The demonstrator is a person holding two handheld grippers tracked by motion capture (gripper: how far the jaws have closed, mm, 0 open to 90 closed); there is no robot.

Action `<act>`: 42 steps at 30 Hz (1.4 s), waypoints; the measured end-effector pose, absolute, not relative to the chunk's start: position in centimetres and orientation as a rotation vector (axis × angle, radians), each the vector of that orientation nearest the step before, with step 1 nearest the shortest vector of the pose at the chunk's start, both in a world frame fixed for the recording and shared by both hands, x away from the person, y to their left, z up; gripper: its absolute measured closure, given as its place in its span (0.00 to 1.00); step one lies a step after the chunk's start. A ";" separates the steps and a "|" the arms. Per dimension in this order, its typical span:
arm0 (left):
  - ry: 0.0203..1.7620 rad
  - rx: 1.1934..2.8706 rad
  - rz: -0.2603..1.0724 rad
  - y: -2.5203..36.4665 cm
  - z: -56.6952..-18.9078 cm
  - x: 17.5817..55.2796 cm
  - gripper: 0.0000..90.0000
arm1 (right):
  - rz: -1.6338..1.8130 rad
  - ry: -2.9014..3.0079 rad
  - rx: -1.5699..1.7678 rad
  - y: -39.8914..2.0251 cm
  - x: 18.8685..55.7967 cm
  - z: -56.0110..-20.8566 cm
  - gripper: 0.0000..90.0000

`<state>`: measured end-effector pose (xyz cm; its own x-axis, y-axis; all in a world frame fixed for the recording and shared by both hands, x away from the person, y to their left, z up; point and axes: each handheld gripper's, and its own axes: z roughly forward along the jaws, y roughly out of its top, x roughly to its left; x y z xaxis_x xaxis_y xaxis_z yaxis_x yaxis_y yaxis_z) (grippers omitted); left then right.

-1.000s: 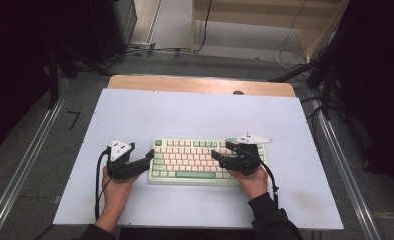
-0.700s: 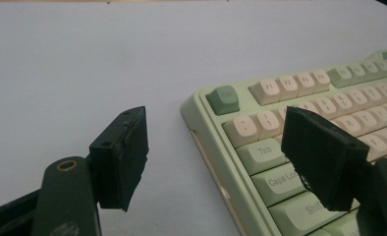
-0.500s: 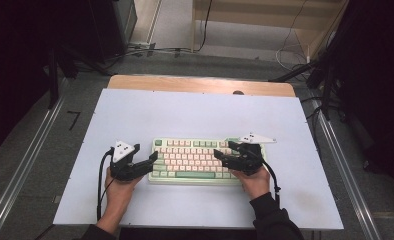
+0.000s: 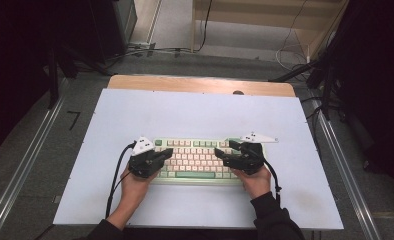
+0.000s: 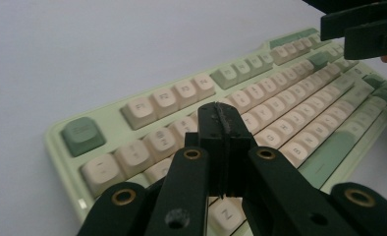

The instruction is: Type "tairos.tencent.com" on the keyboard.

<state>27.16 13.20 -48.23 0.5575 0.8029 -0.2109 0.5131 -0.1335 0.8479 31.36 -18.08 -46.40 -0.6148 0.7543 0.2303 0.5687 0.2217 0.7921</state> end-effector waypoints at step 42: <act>1.119 1.800 0.371 10.3 -46.5 28.5 0.61 | 1.344 2.297 1.277 -18.5 31.3 -46.7 0.33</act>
<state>28.51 10.34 -46.53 0.5355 0.8177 -0.2112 0.5296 -0.1303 0.8382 31.30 -18.47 -46.74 -0.6112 0.7531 0.2434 0.5811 0.2181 0.7841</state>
